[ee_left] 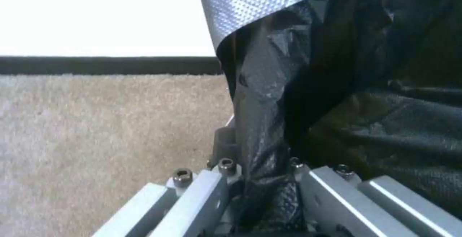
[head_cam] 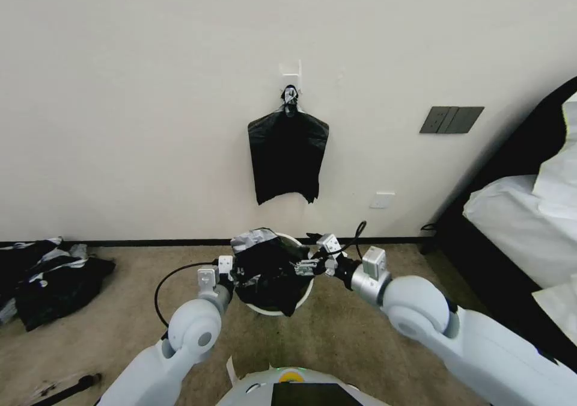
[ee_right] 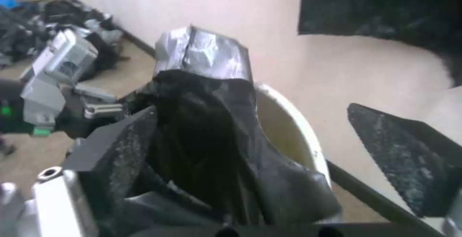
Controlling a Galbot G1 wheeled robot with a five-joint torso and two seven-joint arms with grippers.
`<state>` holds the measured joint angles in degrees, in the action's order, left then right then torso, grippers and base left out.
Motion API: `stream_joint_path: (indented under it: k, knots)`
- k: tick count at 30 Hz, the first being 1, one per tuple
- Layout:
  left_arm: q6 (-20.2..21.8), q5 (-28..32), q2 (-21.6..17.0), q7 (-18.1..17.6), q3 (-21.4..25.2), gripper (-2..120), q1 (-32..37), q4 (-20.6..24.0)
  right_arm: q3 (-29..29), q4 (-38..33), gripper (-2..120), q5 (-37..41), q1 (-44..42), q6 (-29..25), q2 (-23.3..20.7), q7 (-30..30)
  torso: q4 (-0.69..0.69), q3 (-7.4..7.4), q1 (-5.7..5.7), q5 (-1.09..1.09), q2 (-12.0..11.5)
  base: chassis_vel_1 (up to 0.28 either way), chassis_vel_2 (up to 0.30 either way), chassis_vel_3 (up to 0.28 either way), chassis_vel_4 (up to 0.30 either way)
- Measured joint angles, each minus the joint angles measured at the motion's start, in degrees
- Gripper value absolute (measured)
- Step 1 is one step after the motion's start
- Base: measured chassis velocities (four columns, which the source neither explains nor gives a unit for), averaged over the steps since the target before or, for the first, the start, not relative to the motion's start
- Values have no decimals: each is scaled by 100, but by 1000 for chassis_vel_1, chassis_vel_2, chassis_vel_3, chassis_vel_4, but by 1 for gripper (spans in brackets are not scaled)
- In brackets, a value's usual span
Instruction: Place a trash bag onto the trash bin.
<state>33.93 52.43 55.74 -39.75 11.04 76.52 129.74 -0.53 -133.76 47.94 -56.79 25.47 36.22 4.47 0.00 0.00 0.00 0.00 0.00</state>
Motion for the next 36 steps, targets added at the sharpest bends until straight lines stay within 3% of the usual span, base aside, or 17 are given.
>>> stream_joint_path:
  k: [3, 11, 36]
  knots:
    - [-12, -310, -80, 286, -13, 1, 124, 98, -117, 251, 100, 184, 186, -106, 35, -269, 0, 0, 0, 1, 0, 0, 0, 0, 0]
    - [-31, -584, -159, 581, -39, 1, 273, 231, -197, 482, 96, 833, 503, -17, 46, -370, 0, 0, 0, 0, 0, 0, 0, 0, 0]
    - [-42, -722, -91, 663, -139, 1, 459, 367, -298, 509, 4, 949, 324, 142, 0, -379, 0, 0, 0, 0, 0, 0, 0, 0, 0]
